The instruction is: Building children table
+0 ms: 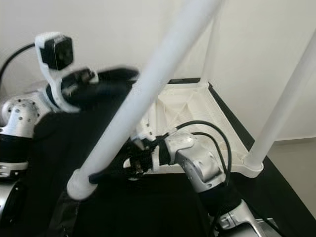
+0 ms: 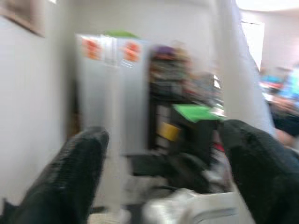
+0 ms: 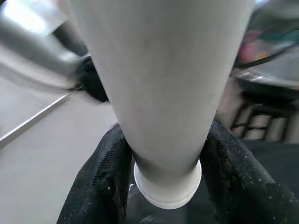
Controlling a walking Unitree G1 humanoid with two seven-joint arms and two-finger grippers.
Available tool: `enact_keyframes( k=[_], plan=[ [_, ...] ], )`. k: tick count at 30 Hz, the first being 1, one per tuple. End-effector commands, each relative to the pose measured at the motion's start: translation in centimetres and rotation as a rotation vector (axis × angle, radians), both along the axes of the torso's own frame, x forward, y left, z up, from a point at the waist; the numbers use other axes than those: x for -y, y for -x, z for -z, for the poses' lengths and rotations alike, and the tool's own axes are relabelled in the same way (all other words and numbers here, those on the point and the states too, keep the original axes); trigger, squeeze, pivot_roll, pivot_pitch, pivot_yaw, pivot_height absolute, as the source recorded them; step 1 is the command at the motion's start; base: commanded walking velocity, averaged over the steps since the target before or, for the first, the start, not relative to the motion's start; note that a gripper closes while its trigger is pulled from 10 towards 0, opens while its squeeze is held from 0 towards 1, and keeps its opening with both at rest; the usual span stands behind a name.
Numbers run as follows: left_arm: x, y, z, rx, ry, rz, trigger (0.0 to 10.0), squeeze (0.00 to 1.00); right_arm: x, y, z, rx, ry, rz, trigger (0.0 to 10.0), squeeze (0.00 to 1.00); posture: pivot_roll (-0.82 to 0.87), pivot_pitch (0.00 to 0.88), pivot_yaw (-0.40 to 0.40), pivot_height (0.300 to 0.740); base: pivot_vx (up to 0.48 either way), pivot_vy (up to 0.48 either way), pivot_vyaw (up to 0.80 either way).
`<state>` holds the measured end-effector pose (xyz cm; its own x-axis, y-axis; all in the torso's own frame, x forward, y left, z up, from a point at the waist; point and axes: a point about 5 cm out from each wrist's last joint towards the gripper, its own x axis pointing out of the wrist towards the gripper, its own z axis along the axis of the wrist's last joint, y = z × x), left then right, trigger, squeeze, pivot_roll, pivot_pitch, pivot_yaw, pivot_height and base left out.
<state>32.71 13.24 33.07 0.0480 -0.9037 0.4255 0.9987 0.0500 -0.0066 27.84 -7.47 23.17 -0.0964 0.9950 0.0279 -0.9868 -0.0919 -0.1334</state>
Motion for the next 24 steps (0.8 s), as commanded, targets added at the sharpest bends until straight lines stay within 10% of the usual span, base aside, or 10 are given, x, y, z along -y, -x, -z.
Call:
enact_keyframes(
  k=[1, 8, 23, 24],
  plan=[
    [-1.1, -0.5, -0.3, 0.002, 0.017, -0.084, 10.0, 1.00, 0.4, -0.3, -0.1, 0.007, -0.025, 0.046, 0.0, 0.00, -0.05, 0.000, 0.041, 0.740, 0.000, 0.000, 0.00],
    [-6.0, -1.7, 2.5, -0.114, 0.111, -0.416, 10.0, 1.00, 2.4, -1.7, -0.4, -0.010, -0.101, 0.234, 0.0, 0.00, -0.05, 0.000, 0.032, 0.740, 0.000, 0.000, 0.00],
    [-2.1, -0.4, 3.3, 0.138, -0.103, -0.542, 10.0, 1.00, 2.5, -4.6, 0.5, 0.002, -0.041, 0.544, 0.0, 0.00, -0.04, 0.000, 0.024, 0.740, 0.000, 0.000, 0.00],
    [-0.9, 0.4, 2.9, 0.188, -0.122, -0.493, 10.0, 0.31, 2.6, -5.3, 0.6, -0.011, -0.035, 0.620, 0.0, 0.00, -0.05, 0.000, 0.024, 0.740, 0.000, 0.000, 0.00]
  ],
)
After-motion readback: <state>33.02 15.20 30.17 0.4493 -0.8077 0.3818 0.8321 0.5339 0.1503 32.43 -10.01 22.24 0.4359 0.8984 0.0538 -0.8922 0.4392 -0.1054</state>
